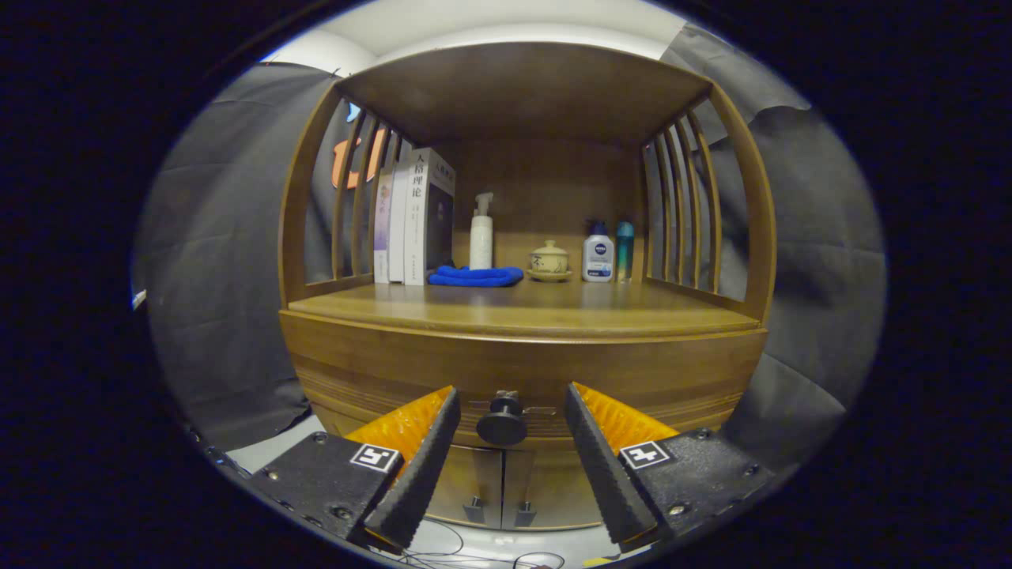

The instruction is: Pull open the drawer, take out the items inside it, and place them on the countertop above the cabinet.

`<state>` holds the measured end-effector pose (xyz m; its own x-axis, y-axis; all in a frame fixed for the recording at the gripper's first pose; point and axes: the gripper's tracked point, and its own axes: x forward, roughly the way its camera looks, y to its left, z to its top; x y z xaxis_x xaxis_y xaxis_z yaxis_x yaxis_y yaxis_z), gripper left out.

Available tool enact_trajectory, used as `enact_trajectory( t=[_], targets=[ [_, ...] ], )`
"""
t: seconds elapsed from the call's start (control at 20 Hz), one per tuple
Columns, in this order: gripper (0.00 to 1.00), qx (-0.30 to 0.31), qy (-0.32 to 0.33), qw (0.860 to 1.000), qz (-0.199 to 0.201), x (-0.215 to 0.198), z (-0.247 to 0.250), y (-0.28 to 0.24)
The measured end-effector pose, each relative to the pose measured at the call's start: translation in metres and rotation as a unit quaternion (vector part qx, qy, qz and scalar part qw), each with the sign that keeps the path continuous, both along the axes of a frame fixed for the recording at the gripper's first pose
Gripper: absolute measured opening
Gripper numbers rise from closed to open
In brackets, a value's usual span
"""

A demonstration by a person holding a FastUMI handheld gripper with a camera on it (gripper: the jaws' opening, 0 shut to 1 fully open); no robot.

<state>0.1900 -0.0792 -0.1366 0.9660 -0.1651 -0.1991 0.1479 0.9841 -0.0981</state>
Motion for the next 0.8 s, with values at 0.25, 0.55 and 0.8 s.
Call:
enact_trajectory(
  t=[0.25,0.55,0.8],
  targets=[
    [0.76,-0.003,0.014,1.000,0.002,0.019,-0.021,-0.005],
    [0.60,-0.008,0.024,1.000,0.003,0.035,-0.033,-0.001],
    [0.44,0.004,0.021,1.000,-0.005,0.034,-0.034,-0.001]
  ],
)
